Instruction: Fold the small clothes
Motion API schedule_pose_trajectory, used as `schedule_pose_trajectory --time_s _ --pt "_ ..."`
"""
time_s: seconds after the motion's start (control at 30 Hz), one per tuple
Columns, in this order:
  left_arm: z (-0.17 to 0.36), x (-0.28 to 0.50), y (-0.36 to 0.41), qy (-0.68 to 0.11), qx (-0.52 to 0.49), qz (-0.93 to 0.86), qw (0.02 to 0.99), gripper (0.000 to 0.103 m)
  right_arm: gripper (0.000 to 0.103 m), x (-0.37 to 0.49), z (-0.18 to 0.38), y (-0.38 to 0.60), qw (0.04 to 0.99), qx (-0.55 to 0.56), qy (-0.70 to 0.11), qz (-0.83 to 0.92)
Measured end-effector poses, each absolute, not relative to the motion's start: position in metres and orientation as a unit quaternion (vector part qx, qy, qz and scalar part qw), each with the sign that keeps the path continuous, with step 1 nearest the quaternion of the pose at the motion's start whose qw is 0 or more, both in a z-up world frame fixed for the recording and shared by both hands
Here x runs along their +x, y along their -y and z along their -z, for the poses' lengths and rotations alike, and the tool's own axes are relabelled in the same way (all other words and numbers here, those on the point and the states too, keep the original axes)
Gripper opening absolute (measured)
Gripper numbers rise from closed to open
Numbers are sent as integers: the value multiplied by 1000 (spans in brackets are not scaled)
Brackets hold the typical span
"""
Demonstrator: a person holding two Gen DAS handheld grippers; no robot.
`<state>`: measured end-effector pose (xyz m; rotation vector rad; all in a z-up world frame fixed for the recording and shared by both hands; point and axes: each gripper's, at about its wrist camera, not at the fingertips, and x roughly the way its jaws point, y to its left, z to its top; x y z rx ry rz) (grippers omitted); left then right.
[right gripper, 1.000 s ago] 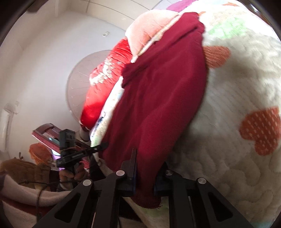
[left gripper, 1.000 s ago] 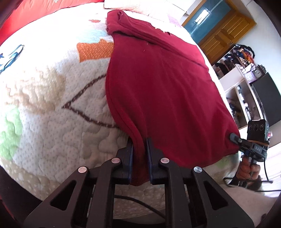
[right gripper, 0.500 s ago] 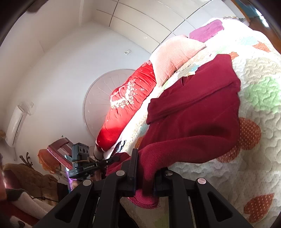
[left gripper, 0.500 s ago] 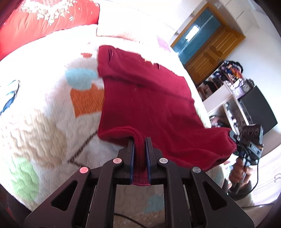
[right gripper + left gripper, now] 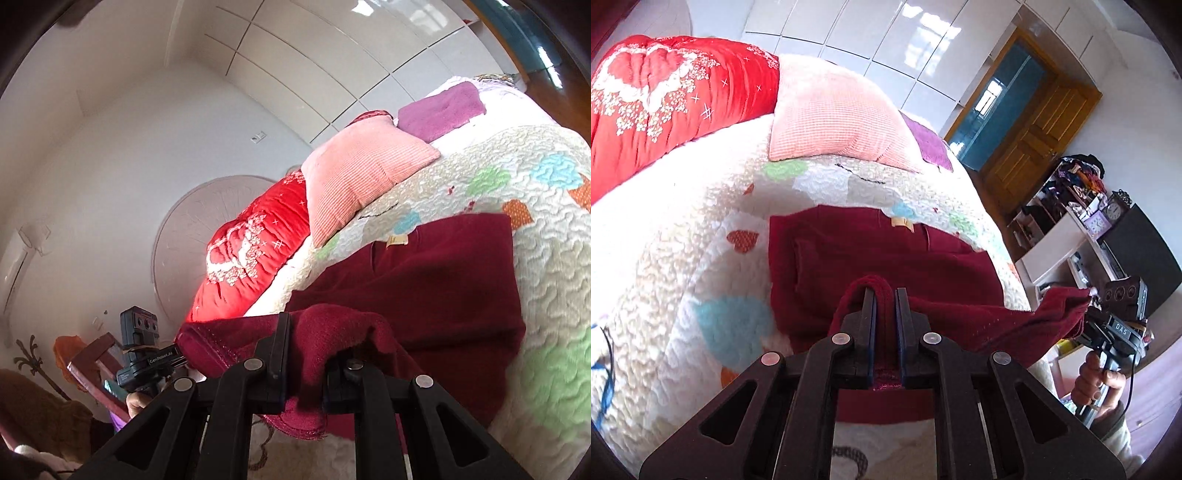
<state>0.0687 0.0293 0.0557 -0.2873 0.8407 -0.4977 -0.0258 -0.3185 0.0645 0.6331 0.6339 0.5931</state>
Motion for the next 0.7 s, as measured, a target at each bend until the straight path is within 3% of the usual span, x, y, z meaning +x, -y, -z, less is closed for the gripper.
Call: schedule_pose_trajectory --time_s 0.3,0.37,0.53,0.7 --pt "-13 180 -1 -442 -127 179 869 7 14 81 -21 353 874 322 -324 -167" --pt "-3 194 2 -455 -125 168 866 8 30 94 -18 357 872 318 -334 -164" --pt "-2 206 -5 -463 -133 166 861 11 38 95 -35 349 884 261 -344 -179" --pt "-9 205 -8 -459 -134 158 864 11 48 96 -36 364 847 337 -347 -220"
